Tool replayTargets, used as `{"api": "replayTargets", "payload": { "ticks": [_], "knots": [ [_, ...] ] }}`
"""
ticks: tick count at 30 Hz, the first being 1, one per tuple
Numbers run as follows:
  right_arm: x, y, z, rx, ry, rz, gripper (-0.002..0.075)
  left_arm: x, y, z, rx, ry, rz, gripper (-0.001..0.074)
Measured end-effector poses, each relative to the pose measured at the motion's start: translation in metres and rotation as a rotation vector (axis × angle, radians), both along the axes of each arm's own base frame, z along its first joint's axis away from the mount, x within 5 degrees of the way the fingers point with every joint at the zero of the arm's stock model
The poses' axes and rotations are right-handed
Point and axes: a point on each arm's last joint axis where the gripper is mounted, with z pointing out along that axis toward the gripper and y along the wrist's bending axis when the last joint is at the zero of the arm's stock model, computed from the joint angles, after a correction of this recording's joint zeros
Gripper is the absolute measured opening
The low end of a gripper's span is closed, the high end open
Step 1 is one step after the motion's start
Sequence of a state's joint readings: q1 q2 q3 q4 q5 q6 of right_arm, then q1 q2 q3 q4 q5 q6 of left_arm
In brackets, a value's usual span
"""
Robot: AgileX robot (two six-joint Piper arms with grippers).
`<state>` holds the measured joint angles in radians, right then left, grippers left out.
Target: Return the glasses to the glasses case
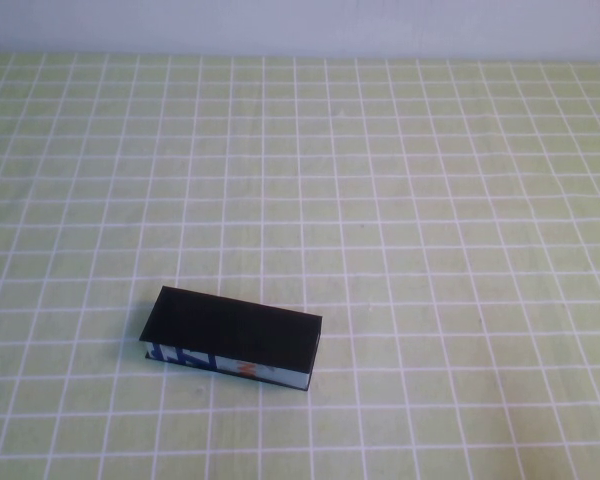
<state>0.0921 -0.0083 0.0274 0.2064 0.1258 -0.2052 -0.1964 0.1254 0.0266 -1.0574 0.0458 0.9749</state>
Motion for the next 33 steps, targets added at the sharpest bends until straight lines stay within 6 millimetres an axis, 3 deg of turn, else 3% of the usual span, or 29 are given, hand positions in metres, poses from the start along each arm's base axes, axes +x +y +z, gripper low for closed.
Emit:
{"api": "replayTargets", "payload": {
  "ticks": [11,33],
  "knots": [
    [-0.003,0.003,-0.019,0.046,0.215,0.024,-0.0011,0.0,0.0,0.0,0.0,-0.001,0.001,-0.0002],
    [-0.004,0.003,-0.02,0.051,0.23,0.024,-0.0011,0.0,0.0,0.0,-0.003,0.0,0.002,-0.0002]
  ]
}}
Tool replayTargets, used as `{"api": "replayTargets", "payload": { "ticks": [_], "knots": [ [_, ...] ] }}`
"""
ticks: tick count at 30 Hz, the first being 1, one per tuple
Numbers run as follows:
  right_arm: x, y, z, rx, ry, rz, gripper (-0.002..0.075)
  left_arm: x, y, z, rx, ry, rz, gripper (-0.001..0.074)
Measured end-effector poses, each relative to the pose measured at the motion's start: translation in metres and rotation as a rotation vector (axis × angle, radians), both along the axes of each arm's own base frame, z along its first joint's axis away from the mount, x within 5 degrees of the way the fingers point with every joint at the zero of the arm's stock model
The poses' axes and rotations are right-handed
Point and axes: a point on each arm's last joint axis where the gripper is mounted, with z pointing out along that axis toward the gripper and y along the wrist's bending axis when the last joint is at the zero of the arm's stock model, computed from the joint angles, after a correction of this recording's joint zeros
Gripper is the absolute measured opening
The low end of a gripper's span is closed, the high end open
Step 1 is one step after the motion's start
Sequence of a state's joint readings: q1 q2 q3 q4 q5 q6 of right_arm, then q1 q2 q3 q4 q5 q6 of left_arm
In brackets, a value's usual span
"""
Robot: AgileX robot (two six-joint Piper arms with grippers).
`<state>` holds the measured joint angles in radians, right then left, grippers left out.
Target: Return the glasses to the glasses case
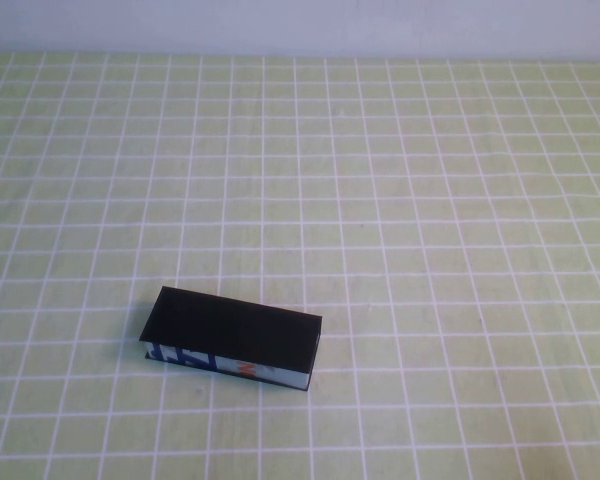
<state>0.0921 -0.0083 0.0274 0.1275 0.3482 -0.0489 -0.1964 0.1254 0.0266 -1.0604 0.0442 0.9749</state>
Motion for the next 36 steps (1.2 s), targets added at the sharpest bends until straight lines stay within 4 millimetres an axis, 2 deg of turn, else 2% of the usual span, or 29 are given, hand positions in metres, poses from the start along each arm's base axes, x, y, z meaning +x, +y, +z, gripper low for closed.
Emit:
{"api": "replayTargets", "payload": {
  "ticks": [10,15,21,25,36],
  "knots": [
    [0.0,0.0,0.0,0.0,0.0,0.0,-0.0011,0.001,0.003,0.002,0.018,-0.026,0.037,-0.0002],
    [0.0,0.0,0.0,0.0,0.0,0.0,-0.0011,0.002,0.008,0.009,0.127,-0.128,0.089,-0.0002],
    [0.0,0.0,0.0,0.0,0.0,0.0,-0.0011,-0.007,0.011,0.012,0.151,-0.193,0.131,-0.0002],
    [0.0,0.0,0.0,0.0,0.0,0.0,-0.0011,-0.008,0.011,0.005,0.186,-0.132,0.134,-0.0002],
    [0.0,0.0,0.0,0.0,0.0,0.0,-0.0011,-0.012,0.01,-0.022,0.224,0.17,0.086,-0.0002]
  ]
}}
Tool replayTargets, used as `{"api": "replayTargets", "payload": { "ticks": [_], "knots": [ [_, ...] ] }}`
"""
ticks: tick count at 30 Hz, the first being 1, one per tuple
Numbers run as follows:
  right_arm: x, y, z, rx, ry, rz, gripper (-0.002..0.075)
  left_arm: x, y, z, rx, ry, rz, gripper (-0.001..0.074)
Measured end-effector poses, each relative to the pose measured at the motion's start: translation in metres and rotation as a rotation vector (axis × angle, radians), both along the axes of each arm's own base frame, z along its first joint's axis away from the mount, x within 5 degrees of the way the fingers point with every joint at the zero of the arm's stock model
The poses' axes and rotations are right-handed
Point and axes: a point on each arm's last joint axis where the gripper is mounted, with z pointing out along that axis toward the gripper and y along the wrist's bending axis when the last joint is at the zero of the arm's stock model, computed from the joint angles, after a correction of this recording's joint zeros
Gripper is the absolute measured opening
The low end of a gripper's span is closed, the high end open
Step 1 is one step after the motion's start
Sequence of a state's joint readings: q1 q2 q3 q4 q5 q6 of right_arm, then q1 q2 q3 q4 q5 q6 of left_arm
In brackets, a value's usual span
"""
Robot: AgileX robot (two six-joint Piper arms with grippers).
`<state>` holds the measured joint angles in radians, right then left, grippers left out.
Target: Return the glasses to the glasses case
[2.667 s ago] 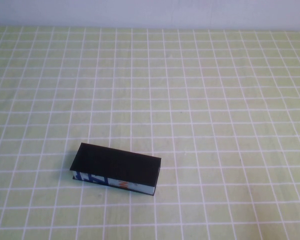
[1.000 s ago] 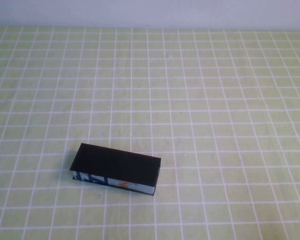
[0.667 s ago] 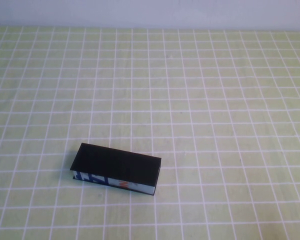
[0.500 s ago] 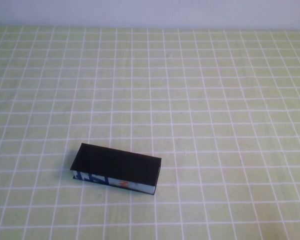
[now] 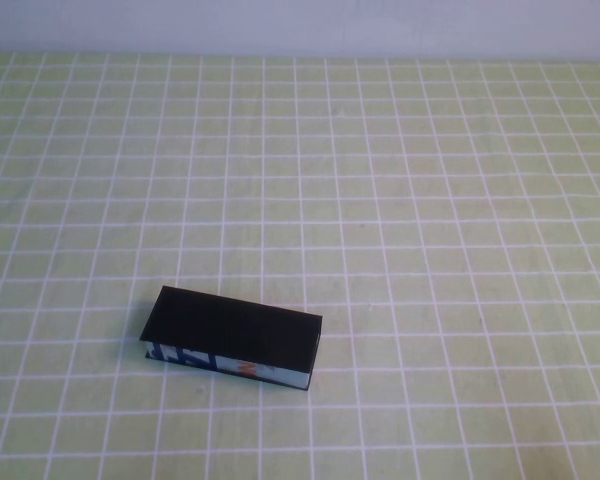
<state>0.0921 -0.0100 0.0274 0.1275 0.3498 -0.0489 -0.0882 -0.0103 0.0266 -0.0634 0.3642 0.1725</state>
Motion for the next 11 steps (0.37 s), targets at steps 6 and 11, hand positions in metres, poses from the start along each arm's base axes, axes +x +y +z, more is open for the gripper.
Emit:
{"api": "replayTargets", "payload": {
  "ticks": [6,11],
  "knots": [
    [0.0,0.0,0.0,0.0,0.0,0.0,-0.0011,-0.0007,-0.0001,-0.002,0.0,0.024,-0.001,-0.0002],
    [0.0,0.0,0.0,0.0,0.0,0.0,-0.0011,-0.0007,0.0,-0.0021,-0.001,0.024,0.0,-0.0002]
  ]
}}
